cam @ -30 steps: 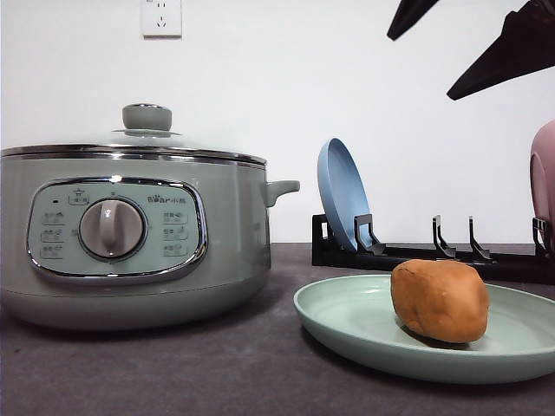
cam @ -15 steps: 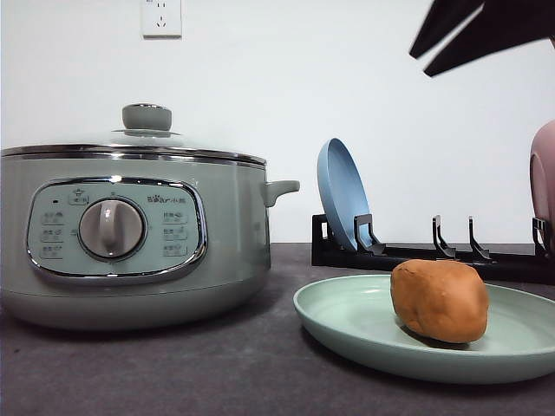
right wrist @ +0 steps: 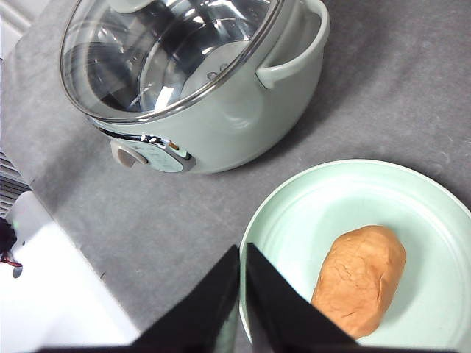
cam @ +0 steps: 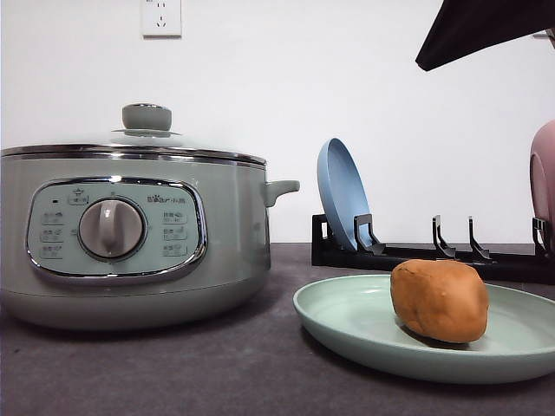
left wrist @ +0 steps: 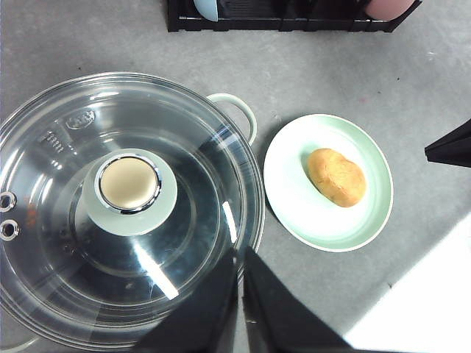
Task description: Transfer potato from steamer to green plate
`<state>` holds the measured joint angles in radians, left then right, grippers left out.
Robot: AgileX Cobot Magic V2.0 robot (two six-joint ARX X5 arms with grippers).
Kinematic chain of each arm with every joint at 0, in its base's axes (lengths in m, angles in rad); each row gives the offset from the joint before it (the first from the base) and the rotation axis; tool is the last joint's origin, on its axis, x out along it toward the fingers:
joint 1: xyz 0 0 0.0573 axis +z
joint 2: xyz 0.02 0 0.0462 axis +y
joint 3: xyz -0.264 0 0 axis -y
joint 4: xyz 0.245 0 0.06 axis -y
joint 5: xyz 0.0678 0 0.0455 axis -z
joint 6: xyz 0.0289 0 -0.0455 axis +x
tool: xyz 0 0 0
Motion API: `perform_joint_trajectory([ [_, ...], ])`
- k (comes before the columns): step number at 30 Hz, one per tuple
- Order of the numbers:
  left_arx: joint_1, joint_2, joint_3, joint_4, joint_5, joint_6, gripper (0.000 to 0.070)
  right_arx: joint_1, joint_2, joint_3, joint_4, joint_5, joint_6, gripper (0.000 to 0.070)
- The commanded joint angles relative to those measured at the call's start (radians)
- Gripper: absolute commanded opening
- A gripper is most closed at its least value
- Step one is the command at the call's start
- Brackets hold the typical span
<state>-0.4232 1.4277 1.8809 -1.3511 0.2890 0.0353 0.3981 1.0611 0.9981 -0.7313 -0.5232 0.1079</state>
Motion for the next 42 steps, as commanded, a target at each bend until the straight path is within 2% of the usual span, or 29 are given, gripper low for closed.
perform_joint_trajectory([
  [1, -0.005, 0.011, 0.031, 0.008, 0.004, -0.002, 0.0001, 0.005, 0.008, 0.016, 0.005, 0.000, -0.012, 0.0000],
  [12, 0.000, -0.003, 0.031, 0.019, 0.002, 0.008, 0.0001, 0.005, 0.008, 0.016, 0.005, 0.000, -0.012, 0.0000],
  [14, 0.007, -0.020, 0.028, 0.104, 0.001, 0.008, 0.0001, 0.005, 0.008, 0.016, 0.005, 0.000, -0.012, 0.0000],
  [19, 0.057, -0.119, -0.059, 0.458, 0.000, 0.060, 0.0001, 0.005, 0.008, 0.016, 0.005, -0.001, -0.012, 0.0000],
  [24, 0.150, -0.289, -0.293, 0.772, 0.000, 0.051, 0.0001, 0.005, 0.008, 0.016, 0.005, -0.001, -0.012, 0.0000],
  [33, 0.339, -0.634, -0.775, 1.112, -0.013, 0.055, 0.0001, 0.005, 0.008, 0.016, 0.005, -0.001, -0.012, 0.0000],
  [37, 0.397, -0.782, -0.980, 1.204, -0.068, 0.054, 0.0001, 0.005, 0.008, 0.016, 0.005, -0.001, -0.012, 0.0000],
  [42, 0.436, -0.953, -1.194, 1.217, -0.133, 0.054, 0.0001, 0.005, 0.008, 0.016, 0.006, -0.001, -0.012, 0.0000],
])
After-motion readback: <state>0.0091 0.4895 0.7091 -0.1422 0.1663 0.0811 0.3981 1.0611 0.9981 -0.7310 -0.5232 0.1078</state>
